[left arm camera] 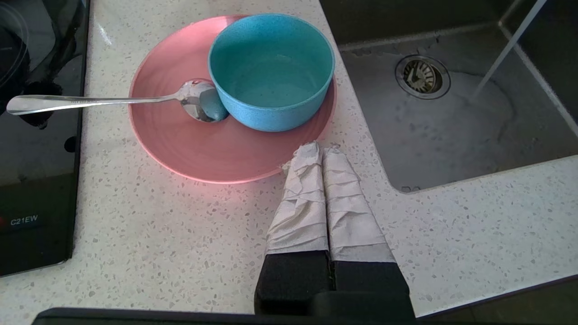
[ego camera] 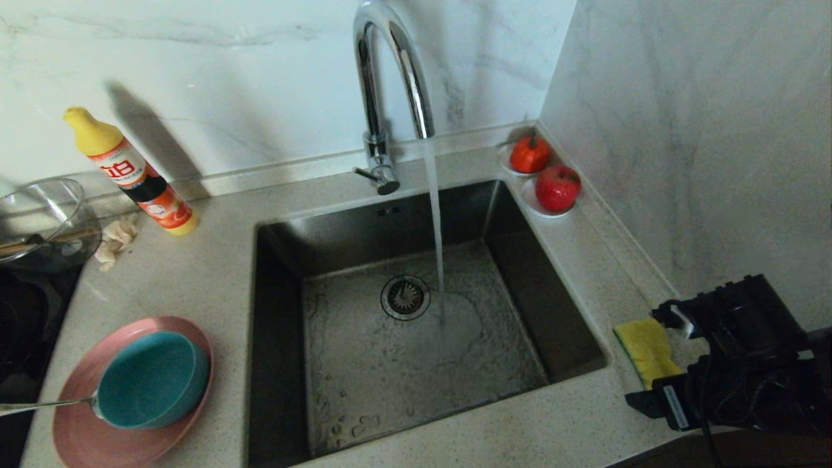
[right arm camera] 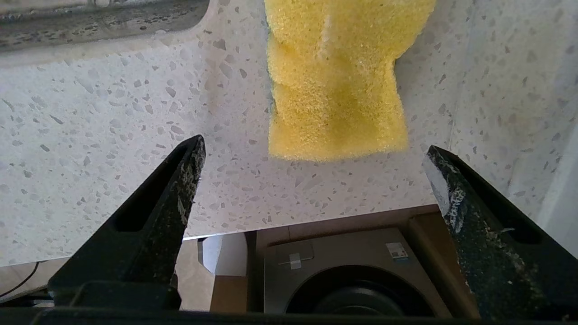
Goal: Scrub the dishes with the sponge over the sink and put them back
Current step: Rinse the spoon
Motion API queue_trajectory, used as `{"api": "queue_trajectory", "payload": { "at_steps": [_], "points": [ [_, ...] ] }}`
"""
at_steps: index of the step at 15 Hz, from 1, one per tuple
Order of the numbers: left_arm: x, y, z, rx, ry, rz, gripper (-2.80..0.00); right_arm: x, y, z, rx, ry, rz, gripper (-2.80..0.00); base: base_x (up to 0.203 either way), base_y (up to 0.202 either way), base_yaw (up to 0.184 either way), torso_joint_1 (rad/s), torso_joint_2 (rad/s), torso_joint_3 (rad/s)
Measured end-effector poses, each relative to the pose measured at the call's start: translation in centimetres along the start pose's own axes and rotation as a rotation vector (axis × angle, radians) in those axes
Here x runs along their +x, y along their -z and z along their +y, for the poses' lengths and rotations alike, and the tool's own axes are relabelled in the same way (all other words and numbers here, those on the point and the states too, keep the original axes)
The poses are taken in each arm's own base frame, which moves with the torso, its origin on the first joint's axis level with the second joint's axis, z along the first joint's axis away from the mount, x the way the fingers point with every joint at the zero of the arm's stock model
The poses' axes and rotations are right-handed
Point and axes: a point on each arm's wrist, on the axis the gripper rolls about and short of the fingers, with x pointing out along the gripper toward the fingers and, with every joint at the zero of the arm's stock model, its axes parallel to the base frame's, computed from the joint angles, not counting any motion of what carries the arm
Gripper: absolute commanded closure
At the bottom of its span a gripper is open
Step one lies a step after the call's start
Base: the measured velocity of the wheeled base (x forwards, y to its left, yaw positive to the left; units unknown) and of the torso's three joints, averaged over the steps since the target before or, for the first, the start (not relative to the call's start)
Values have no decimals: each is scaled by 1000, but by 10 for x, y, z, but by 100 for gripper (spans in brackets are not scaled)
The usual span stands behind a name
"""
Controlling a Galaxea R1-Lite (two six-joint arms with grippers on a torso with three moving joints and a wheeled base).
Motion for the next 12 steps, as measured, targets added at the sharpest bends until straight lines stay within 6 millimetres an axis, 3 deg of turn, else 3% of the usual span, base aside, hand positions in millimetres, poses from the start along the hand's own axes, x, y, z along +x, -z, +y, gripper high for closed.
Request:
{"api": "queue_trajectory", "payload": {
  "at_steps": [12],
  "points": [
    [0,0,0,0,-1,0,0,5,1,2,-2,-11,20,-280,0,0,0,0,0,0]
  ]
}}
